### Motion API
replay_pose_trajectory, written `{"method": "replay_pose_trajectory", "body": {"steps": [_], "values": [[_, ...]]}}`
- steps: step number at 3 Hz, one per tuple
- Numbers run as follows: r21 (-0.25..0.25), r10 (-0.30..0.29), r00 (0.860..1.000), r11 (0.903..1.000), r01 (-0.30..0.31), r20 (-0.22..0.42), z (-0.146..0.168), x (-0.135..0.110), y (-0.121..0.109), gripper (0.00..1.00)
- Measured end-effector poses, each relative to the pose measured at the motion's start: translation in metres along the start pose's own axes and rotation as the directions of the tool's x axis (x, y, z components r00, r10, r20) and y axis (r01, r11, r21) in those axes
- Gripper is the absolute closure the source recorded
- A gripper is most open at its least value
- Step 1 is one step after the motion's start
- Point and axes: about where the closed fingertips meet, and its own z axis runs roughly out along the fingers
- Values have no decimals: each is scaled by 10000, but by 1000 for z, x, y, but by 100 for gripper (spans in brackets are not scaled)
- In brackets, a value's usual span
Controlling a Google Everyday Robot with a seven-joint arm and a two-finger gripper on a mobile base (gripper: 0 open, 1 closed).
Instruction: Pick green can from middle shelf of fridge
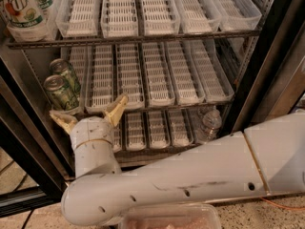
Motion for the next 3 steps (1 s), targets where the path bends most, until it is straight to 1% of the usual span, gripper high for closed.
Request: {"method": "replay_pose_trajectory", "body": {"steps": [1,3], "values": [[-256,84,9999,9996,-82,100,5,-1,10,3],[-738,112,9998,9972,-98,183,13,3,29,15]]}}
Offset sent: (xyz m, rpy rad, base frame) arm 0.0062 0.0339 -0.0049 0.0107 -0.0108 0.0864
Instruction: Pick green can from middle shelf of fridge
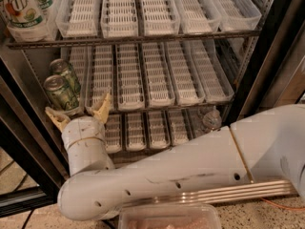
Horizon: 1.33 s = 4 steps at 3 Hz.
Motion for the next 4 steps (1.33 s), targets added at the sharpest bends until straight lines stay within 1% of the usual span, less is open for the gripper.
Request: {"method": "replay_pose_trajectory", "body": {"steps": [1,3,4], "values": [[-163,-69,10000,9998,69,-27,4,7,7,17],[-571,-286,9996,9980,282,-65,13,20,25,29],[-683,-408,9991,9968,412,77,20,20,30,33]]}}
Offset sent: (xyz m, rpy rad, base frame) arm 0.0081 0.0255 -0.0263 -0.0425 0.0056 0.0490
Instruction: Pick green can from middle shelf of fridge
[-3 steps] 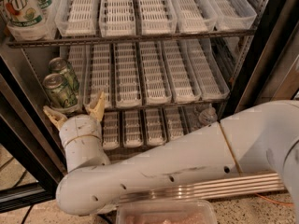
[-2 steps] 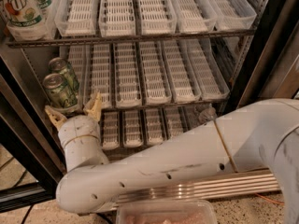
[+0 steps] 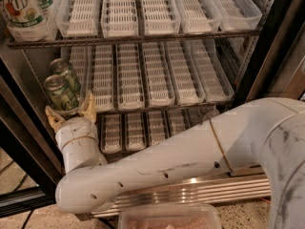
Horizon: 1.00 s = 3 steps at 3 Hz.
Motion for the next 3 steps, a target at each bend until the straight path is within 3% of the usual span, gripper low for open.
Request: {"method": "replay_pose_trajectory", "body": {"steps": [3], "values": [[-121,-271,9989,9995,276,394,22,-8,4,45]]}}
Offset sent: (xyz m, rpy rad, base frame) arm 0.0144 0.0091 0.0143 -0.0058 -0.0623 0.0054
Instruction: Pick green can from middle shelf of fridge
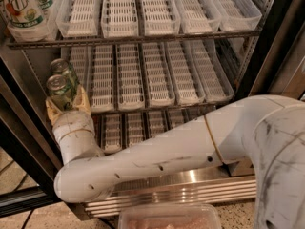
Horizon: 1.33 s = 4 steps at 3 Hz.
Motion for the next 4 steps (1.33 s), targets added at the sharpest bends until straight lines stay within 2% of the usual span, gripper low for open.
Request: {"method": "replay_pose_trajectory", "body": {"steps": [2,3,4], "values": [[74,-4,9998,10000,6,-199,10,9,-4,44],[74,-5,9998,10000,6,-199,10,7,-3,63],[74,-5,9998,10000,6,-199,10,7,-3,86]]}}
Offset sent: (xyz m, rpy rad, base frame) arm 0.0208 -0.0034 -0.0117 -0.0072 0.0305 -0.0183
